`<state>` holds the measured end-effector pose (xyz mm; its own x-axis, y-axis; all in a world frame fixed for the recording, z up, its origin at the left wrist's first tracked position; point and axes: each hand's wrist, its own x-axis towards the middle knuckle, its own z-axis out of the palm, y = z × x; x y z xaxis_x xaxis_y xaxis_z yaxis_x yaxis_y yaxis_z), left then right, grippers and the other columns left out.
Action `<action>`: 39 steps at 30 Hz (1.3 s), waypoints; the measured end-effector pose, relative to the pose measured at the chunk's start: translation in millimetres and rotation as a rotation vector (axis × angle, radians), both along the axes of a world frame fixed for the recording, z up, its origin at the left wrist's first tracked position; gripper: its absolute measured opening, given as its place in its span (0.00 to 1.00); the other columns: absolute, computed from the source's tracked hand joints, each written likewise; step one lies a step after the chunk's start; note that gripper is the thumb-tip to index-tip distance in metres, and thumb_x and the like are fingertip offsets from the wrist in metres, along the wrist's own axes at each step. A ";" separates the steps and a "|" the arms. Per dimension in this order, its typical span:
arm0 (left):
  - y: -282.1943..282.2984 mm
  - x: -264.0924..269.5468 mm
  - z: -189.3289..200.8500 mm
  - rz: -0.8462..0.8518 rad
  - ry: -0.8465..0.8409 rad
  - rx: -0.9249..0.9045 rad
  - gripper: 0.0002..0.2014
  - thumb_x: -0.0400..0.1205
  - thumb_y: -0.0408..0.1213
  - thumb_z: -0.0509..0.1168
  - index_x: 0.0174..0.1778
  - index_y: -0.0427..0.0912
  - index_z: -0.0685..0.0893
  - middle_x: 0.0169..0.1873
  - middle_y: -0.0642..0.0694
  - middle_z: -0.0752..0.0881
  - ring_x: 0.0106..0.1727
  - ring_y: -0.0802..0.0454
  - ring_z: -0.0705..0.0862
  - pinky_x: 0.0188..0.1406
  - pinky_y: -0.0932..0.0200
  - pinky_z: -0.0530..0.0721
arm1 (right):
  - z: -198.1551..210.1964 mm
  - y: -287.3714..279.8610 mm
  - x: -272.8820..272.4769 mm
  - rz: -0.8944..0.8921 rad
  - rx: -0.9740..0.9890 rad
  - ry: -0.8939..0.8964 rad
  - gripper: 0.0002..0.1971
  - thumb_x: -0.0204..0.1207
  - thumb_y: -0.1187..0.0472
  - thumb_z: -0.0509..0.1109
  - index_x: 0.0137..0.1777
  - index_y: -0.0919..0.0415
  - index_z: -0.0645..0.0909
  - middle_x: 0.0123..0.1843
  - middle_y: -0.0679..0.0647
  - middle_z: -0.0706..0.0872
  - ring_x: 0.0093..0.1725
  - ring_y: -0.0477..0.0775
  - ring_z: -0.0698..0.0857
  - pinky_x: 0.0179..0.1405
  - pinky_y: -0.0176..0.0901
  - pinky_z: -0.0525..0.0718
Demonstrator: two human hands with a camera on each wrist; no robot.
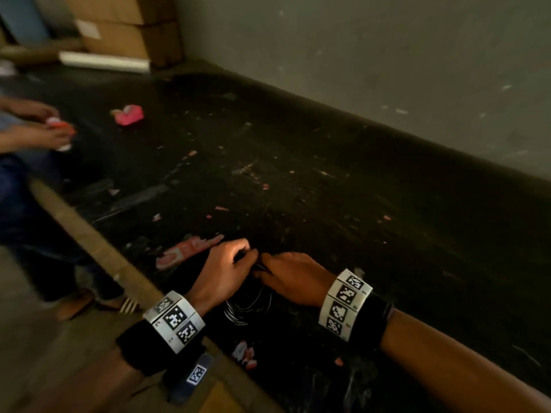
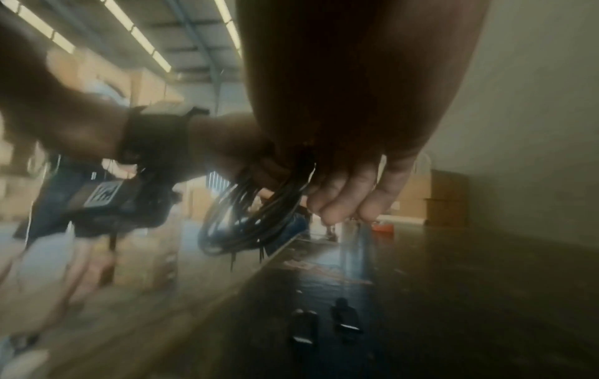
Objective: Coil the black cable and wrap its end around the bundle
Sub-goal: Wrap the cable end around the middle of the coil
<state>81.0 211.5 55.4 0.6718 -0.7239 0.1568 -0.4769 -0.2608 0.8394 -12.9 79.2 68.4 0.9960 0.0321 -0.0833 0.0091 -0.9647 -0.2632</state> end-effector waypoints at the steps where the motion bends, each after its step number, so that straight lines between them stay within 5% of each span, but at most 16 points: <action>1: 11.8 5.2 -4.5 0.056 0.015 0.003 0.15 0.73 0.52 0.59 0.25 0.48 0.76 0.36 0.45 0.89 0.46 0.59 0.84 0.49 0.57 0.78 | -4.2 2.5 6.8 -0.013 0.091 0.049 0.18 0.82 0.44 0.56 0.56 0.57 0.77 0.55 0.60 0.87 0.54 0.61 0.86 0.52 0.51 0.81; 3: 34.5 15.4 -8.7 0.157 0.046 0.015 0.09 0.73 0.48 0.63 0.28 0.51 0.79 0.54 0.53 0.90 0.60 0.60 0.83 0.66 0.56 0.76 | -13.7 0.9 20.6 -0.049 0.289 0.099 0.18 0.80 0.40 0.56 0.46 0.53 0.79 0.46 0.56 0.87 0.46 0.54 0.86 0.50 0.49 0.82; 4: 46.9 19.6 -9.6 0.200 0.069 0.009 0.07 0.75 0.42 0.66 0.31 0.48 0.82 0.53 0.59 0.91 0.60 0.65 0.82 0.67 0.58 0.75 | -19.6 -0.9 26.5 -0.070 0.376 0.108 0.19 0.80 0.41 0.56 0.42 0.53 0.80 0.41 0.54 0.86 0.42 0.52 0.85 0.48 0.49 0.82; 6: 65.6 26.8 -11.2 0.288 0.119 -0.010 0.06 0.78 0.32 0.68 0.34 0.40 0.85 0.41 0.61 0.91 0.46 0.75 0.83 0.54 0.69 0.78 | -33.1 -10.1 34.9 -0.096 0.402 0.100 0.17 0.82 0.46 0.58 0.39 0.54 0.80 0.37 0.53 0.84 0.39 0.50 0.84 0.48 0.50 0.82; 10: 86.4 38.2 -15.5 0.341 0.239 -0.073 0.13 0.79 0.33 0.67 0.28 0.37 0.80 0.18 0.56 0.80 0.22 0.65 0.78 0.24 0.75 0.71 | -58.2 -20.2 52.6 -0.113 0.248 0.137 0.08 0.78 0.55 0.64 0.49 0.54 0.83 0.50 0.56 0.88 0.51 0.58 0.87 0.54 0.51 0.83; 15: 88.5 64.8 -27.6 0.322 0.324 -0.118 0.15 0.80 0.33 0.67 0.27 0.37 0.77 0.14 0.54 0.74 0.17 0.63 0.71 0.19 0.69 0.68 | -73.8 -11.2 78.2 -0.123 0.085 0.179 0.14 0.77 0.54 0.65 0.60 0.56 0.81 0.59 0.57 0.84 0.60 0.60 0.83 0.57 0.51 0.81; 17: 86.6 76.8 -30.0 0.296 0.342 -0.142 0.16 0.80 0.30 0.67 0.25 0.37 0.77 0.16 0.53 0.76 0.20 0.59 0.74 0.23 0.66 0.70 | -80.0 -4.5 88.2 -0.082 -0.005 0.230 0.15 0.77 0.53 0.65 0.62 0.56 0.80 0.61 0.58 0.83 0.61 0.60 0.81 0.57 0.51 0.79; 21: 74.2 90.9 -27.5 0.169 0.410 -0.130 0.14 0.81 0.29 0.64 0.28 0.42 0.83 0.19 0.60 0.86 0.25 0.69 0.82 0.30 0.72 0.76 | -89.9 7.5 101.4 -0.011 -0.170 0.305 0.15 0.78 0.57 0.64 0.60 0.64 0.78 0.63 0.64 0.80 0.62 0.65 0.80 0.57 0.55 0.78; 25: 58.3 114.0 -53.4 0.040 0.472 -0.045 0.11 0.79 0.46 0.67 0.44 0.43 0.90 0.50 0.62 0.91 0.58 0.66 0.84 0.65 0.60 0.74 | -89.3 6.7 107.5 -0.031 -0.147 0.364 0.11 0.79 0.63 0.61 0.55 0.70 0.80 0.60 0.68 0.81 0.58 0.69 0.82 0.56 0.58 0.81; 27: 45.5 116.8 -62.1 0.012 0.474 -0.008 0.13 0.78 0.47 0.68 0.42 0.40 0.89 0.61 0.63 0.86 0.61 0.74 0.77 0.70 0.67 0.66 | -86.0 2.8 105.5 -0.095 -0.084 0.365 0.11 0.79 0.63 0.61 0.52 0.69 0.81 0.58 0.68 0.84 0.56 0.68 0.84 0.54 0.57 0.82; 29: 31.2 113.2 -59.4 0.001 0.486 0.007 0.11 0.79 0.41 0.69 0.41 0.35 0.87 0.58 0.61 0.84 0.60 0.77 0.72 0.58 0.84 0.61 | -80.3 -3.2 99.3 -0.213 0.052 0.331 0.12 0.79 0.61 0.61 0.50 0.68 0.83 0.54 0.66 0.87 0.53 0.66 0.86 0.53 0.54 0.84; 30: 25.5 109.9 -56.3 -0.027 0.471 0.010 0.12 0.79 0.41 0.69 0.40 0.33 0.87 0.51 0.62 0.84 0.59 0.78 0.71 0.55 0.85 0.61 | -75.4 -6.4 95.0 -0.271 0.129 0.288 0.12 0.79 0.61 0.61 0.50 0.66 0.84 0.52 0.64 0.88 0.51 0.63 0.87 0.53 0.52 0.84; 32: 11.3 102.5 -52.2 -0.138 0.433 0.043 0.15 0.80 0.43 0.67 0.33 0.36 0.85 0.31 0.60 0.82 0.47 0.84 0.75 0.55 0.79 0.64 | -61.6 -14.3 81.8 -0.393 0.267 0.170 0.10 0.79 0.61 0.64 0.50 0.62 0.85 0.48 0.59 0.90 0.47 0.54 0.88 0.51 0.46 0.85; 34: -4.6 91.8 -45.2 -0.220 0.509 0.031 0.16 0.81 0.44 0.65 0.28 0.42 0.80 0.18 0.56 0.77 0.27 0.69 0.78 0.36 0.80 0.72 | -45.7 -18.1 65.1 -0.468 0.354 0.046 0.07 0.77 0.63 0.66 0.50 0.61 0.86 0.47 0.56 0.90 0.45 0.49 0.88 0.49 0.41 0.85; 36: -19.3 80.3 -38.8 -0.284 0.610 0.005 0.16 0.82 0.43 0.64 0.29 0.41 0.78 0.14 0.56 0.73 0.17 0.63 0.71 0.17 0.75 0.68 | -30.6 -17.1 50.9 -0.452 0.356 -0.054 0.07 0.76 0.64 0.68 0.50 0.61 0.86 0.46 0.56 0.89 0.43 0.48 0.87 0.46 0.39 0.85; 39: -40.0 63.1 -30.7 -0.378 0.646 0.020 0.15 0.82 0.43 0.63 0.32 0.39 0.77 0.15 0.55 0.71 0.15 0.64 0.69 0.14 0.71 0.65 | -10.3 -17.1 25.4 -0.416 0.330 -0.104 0.07 0.77 0.65 0.67 0.50 0.63 0.86 0.46 0.58 0.88 0.43 0.49 0.86 0.44 0.38 0.83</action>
